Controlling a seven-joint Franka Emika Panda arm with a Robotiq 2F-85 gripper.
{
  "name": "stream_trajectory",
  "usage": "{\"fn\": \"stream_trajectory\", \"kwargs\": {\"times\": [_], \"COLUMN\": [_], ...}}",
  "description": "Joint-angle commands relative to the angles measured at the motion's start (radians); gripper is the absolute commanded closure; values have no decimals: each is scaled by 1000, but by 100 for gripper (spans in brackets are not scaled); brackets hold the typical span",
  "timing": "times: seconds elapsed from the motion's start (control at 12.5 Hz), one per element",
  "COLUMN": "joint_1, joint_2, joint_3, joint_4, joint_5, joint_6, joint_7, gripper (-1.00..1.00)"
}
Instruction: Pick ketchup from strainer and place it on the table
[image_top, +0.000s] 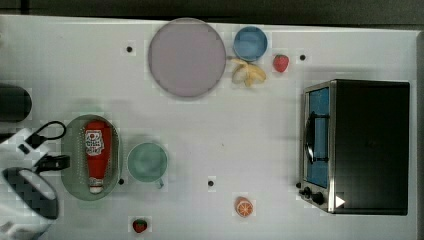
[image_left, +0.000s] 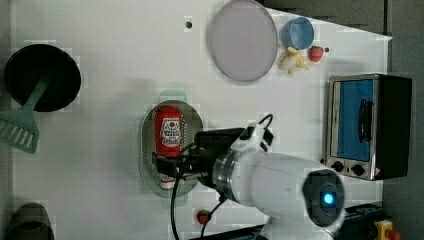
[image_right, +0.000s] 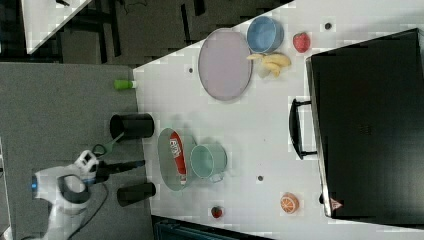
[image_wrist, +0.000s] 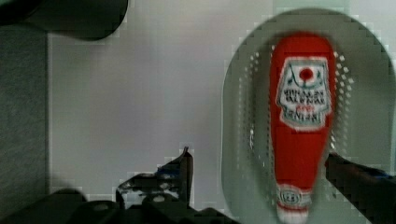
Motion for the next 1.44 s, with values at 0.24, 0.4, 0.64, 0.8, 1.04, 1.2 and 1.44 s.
{"fn": "stream_trajectory", "kwargs": {"times": [0.24,0.4,0.64,0.8,1.04,1.2,1.44], "joint_1": [-29,-28,-18,0,24,26,23], "joint_2": [146,211,296,350,407,406,338], "joint_3": [-41,-59,-84,-105,-135,-137,-114], "joint_4": [-73,-65,-43,-17,16,20,12], "joint_5": [-182,-251,-329,-374,-384,-384,-382], "joint_6": [145,172,194,209,210,210,181], "joint_7": [188,221,276,297,309,309,309], "gripper": [-100,-100,-100,-100,-68,-21,-21]}}
